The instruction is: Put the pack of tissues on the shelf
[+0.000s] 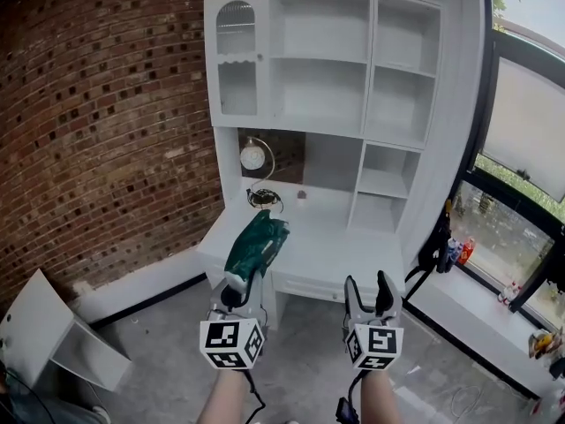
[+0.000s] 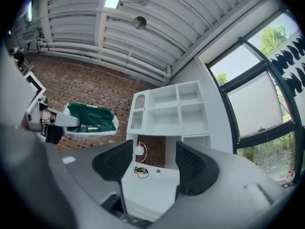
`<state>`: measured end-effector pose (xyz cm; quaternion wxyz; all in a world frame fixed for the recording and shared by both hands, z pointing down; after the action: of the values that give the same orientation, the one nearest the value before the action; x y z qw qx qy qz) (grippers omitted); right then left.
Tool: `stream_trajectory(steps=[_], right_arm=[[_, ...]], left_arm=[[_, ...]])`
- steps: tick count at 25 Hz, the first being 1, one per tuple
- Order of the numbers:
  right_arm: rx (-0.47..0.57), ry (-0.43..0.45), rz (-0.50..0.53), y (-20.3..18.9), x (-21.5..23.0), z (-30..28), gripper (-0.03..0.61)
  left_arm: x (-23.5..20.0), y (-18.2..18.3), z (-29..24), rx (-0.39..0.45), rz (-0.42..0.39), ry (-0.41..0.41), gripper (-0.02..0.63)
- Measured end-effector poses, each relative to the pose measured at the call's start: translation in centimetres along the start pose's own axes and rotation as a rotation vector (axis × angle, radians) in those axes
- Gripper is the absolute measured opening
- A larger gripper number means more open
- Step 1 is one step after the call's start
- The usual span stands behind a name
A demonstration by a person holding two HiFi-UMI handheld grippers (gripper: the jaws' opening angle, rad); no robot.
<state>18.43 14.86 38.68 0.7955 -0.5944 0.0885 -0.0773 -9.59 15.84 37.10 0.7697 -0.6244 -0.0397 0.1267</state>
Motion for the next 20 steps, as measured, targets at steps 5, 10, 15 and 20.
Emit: stream_trajectory(steps=[5,10,15,20], right_arm=[[-0.010,-0.007,-0.006,-1.4,2.2,-2.2,0.273],[-0.011,-0.027,-0.009,-2.7,3.6,-3.7,0.273],[-0.019,-0.043,-0.022,-3.8,4.5,-6.0,0.273],[-0.022,-0.069,-0.024,-4.7,4.6,-8.9,0.273]], left_arm=[[0.3,-1.0,-3.1,0.002,0.000,0.009,0.100],[0.0,-2.1,-5.5,-0.013,0.004,0.009,0.100],[-0.9,-2.7,-8.0,-0.018,0.005,0.008,0.100],[-2.6,-3.1,-11.1,-0.022,0.003,-0.007,0.100]])
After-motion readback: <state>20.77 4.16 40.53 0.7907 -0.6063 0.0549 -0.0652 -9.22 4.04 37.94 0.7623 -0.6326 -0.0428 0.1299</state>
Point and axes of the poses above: the fingertips, and each gripper's own axes: z backward along the fingers, x to its right, y out of its top, the point moved 8 cm from there along z, backward along the fingers, and after that the axes turned 5 degrees about x, right-handed, at the moved point
